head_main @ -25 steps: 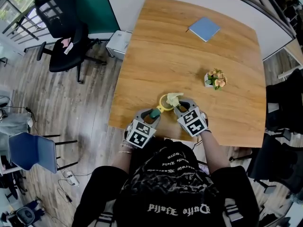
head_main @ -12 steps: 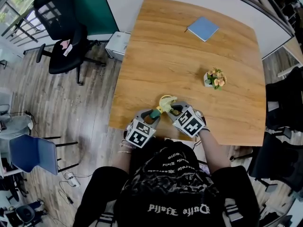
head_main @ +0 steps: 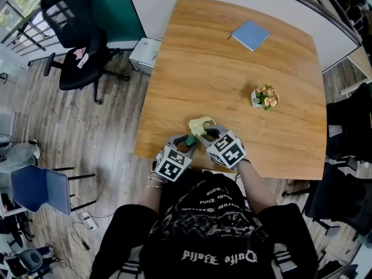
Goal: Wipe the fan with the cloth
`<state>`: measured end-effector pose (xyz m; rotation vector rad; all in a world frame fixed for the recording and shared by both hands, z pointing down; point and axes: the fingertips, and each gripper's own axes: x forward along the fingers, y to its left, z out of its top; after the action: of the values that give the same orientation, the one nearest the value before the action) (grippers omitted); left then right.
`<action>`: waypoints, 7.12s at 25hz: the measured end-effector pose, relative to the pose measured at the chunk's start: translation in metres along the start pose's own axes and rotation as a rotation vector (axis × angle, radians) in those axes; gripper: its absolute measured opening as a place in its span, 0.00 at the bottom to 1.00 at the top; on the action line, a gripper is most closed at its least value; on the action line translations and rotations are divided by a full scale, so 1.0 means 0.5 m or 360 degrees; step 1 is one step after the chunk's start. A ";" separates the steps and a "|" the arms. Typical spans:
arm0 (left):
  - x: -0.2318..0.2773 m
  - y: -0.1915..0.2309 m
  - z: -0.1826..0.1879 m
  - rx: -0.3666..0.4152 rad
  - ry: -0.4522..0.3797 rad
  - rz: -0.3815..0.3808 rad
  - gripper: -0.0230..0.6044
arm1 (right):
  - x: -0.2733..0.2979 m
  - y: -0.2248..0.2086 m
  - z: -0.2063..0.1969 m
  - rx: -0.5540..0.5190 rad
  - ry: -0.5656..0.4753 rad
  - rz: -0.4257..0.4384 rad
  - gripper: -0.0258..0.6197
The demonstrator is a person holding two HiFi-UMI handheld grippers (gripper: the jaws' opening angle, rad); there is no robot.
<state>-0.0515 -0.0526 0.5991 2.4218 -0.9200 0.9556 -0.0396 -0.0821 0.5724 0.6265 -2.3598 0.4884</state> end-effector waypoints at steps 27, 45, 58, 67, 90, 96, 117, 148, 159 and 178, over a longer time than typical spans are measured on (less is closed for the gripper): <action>-0.012 0.002 0.079 0.0659 0.0048 0.0176 0.34 | 0.041 -0.061 0.060 0.0549 0.0622 0.0343 0.14; 0.005 -0.002 0.052 0.0586 0.0031 0.0173 0.34 | 0.041 -0.200 0.019 0.0799 0.0623 0.0183 0.14; 0.014 0.006 0.013 0.0299 0.0054 0.0124 0.34 | -0.006 -0.222 -0.044 0.1102 0.0531 0.0329 0.14; 0.028 -0.016 -0.005 0.0143 0.0074 0.0051 0.34 | -0.043 -0.206 -0.073 0.1046 0.0457 0.0323 0.14; 0.037 -0.014 -0.022 -0.0173 0.0071 0.0079 0.34 | -0.063 -0.090 -0.139 0.1088 0.0278 0.0241 0.14; 0.045 -0.024 -0.016 -0.0171 0.0111 0.0015 0.33 | -0.037 -0.050 -0.140 0.0894 0.0359 0.0227 0.14; 0.038 -0.052 -0.028 -0.0051 0.0224 -0.0214 0.35 | -0.002 0.045 -0.136 0.0149 0.0518 0.0379 0.13; 0.106 0.017 0.067 -0.1048 0.0191 -0.0068 0.35 | -0.155 -0.044 -0.125 0.0557 -0.0054 0.0080 0.14; 0.028 0.045 0.223 -0.1499 -0.0565 -0.0413 0.35 | -0.169 -0.001 0.081 0.0513 -0.0528 0.0388 0.14; -0.053 -0.002 0.322 -0.1852 -0.0992 -0.1044 0.35 | -0.173 -0.035 0.066 0.0461 -0.0530 0.0145 0.13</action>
<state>0.0088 -0.1288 0.4677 1.6927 -0.5057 -0.5166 0.0127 -0.0857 0.4943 0.7838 -2.6634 0.8326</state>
